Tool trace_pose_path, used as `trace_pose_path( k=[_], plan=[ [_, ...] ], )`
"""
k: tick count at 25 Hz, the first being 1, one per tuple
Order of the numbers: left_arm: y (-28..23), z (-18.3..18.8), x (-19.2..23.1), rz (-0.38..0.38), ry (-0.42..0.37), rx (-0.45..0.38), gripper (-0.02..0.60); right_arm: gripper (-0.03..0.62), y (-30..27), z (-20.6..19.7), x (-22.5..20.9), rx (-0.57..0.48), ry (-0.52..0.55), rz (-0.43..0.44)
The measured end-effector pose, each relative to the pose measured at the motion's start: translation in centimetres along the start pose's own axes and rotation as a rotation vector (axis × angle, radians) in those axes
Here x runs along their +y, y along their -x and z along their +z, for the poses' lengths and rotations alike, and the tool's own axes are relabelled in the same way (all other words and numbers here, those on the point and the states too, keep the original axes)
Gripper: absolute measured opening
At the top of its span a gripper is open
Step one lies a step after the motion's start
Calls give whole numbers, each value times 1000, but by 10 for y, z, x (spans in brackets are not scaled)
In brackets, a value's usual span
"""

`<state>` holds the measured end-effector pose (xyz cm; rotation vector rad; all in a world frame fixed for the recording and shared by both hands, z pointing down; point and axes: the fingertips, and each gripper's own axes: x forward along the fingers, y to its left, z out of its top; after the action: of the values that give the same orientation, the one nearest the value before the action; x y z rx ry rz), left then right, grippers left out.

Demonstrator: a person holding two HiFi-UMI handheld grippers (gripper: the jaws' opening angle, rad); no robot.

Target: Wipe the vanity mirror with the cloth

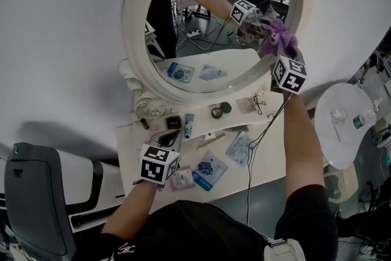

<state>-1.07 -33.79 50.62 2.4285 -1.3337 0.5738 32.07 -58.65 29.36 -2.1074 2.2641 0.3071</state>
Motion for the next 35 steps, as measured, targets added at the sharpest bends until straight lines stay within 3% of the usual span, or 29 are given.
trace_pose_path(
  k=[8, 15, 22, 25, 27, 30, 35],
  plan=[
    [7, -3, 4, 41, 6, 0, 6, 56, 11, -72, 20, 66, -39, 0],
    [18, -4, 6, 73, 18, -15, 6, 55, 25, -133, 52, 191, -27, 48],
    [36, -3, 6, 88, 18, -39, 6, 57, 26, -155, 65, 354, -128, 85],
    [42, -5, 2, 87, 20, -42, 6, 57, 30, -146, 66, 463, -104, 106],
    [45, -7, -2, 79, 17, -43, 6, 57, 33, -130, 67, 464, -66, 132],
    [45, -11, -7, 65, 18, -40, 6, 57, 32, -88, 68, 375, -48, 175],
    [43, -12, -13, 48, 21, -39, 6, 57, 30, 33, 82, 121, 12, 226]
  ],
)
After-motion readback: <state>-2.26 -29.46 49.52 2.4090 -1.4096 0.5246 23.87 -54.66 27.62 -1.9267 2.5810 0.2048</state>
